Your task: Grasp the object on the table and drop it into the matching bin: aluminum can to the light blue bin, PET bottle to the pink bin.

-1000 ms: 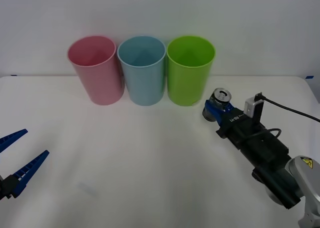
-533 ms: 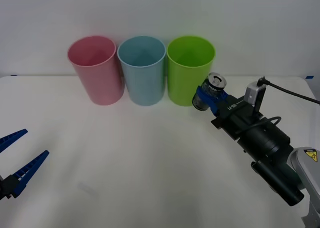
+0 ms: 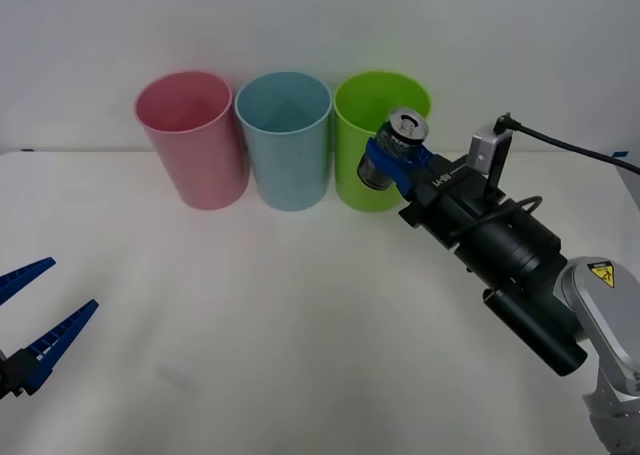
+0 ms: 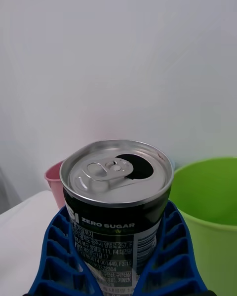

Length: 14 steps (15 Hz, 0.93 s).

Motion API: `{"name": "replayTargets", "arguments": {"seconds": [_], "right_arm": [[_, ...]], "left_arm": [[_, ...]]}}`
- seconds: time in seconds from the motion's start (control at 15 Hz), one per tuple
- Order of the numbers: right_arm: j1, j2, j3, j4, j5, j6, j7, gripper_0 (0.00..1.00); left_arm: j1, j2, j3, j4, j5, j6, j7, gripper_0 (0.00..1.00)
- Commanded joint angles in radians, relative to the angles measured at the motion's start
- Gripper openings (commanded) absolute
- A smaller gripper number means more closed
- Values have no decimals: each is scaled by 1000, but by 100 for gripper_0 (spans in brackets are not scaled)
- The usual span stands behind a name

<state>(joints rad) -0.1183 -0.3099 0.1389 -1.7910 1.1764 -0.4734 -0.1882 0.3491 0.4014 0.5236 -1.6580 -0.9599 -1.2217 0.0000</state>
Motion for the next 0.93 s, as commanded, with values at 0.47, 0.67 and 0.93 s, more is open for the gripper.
{"name": "replayTargets", "arguments": {"seconds": [0.47,0.67,0.93], "right_arm": [[-253,29,108,180,40,110,-65,0],[-371,84,103,314,62,124,-56,0],[-511,161,99,486,88,188,-36,0]], "left_arm": [[0,0,0,0,0,0,0,100],[0,0,0,0,0,0,0,100],[0,0,0,0,0,0,0,100]]}}
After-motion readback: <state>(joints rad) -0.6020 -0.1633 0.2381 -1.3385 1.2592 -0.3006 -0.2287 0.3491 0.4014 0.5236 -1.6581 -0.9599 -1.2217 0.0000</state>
